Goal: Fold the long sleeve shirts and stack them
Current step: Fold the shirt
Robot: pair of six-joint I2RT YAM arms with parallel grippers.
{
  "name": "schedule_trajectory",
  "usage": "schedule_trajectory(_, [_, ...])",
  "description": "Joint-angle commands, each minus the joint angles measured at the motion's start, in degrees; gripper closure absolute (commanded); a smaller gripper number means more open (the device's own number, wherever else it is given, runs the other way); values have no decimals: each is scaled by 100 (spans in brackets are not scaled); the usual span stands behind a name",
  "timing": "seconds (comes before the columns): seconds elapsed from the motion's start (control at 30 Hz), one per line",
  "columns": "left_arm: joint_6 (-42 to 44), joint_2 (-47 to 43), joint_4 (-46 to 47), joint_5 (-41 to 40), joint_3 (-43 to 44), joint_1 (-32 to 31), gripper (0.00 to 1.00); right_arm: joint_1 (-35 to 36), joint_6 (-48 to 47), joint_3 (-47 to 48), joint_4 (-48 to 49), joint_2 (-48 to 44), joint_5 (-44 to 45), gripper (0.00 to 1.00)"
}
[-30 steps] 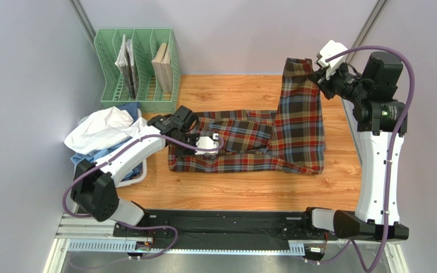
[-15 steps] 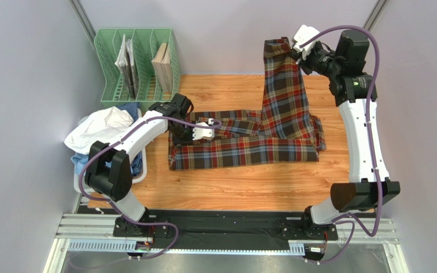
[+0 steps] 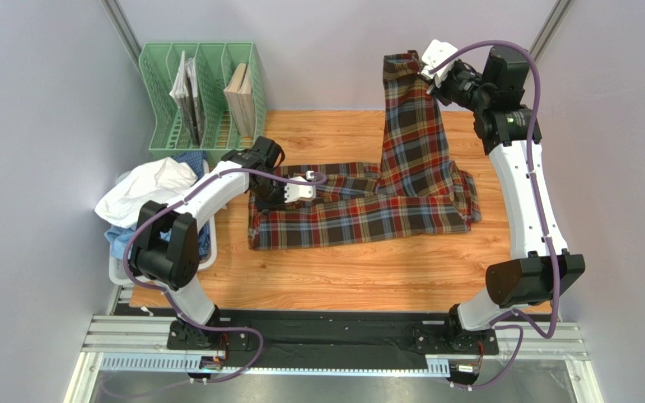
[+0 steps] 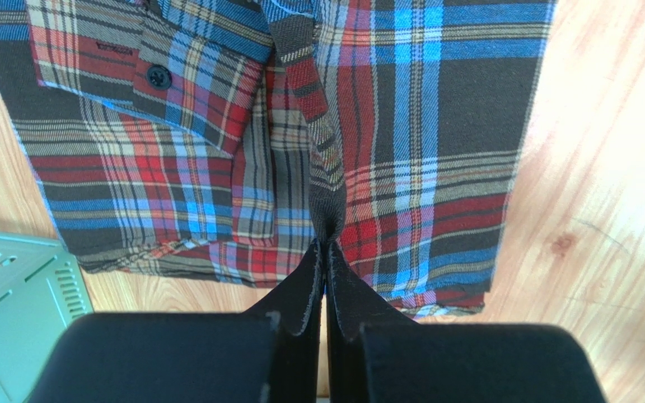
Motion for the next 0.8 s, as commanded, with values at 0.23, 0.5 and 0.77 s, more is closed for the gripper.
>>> schedule_trajectory(0.23, [46, 184, 302, -4, 122, 127, 100, 214, -229, 73, 630, 294, 134, 100])
schedule_trajectory(0.5, [28, 386, 390, -74, 280, 171, 100, 329, -422, -120, 726, 444, 354, 100])
schedule_trajectory(0.77, [-165, 658, 504, -232, 517, 224, 100, 320, -466, 152, 806, 584, 503, 100])
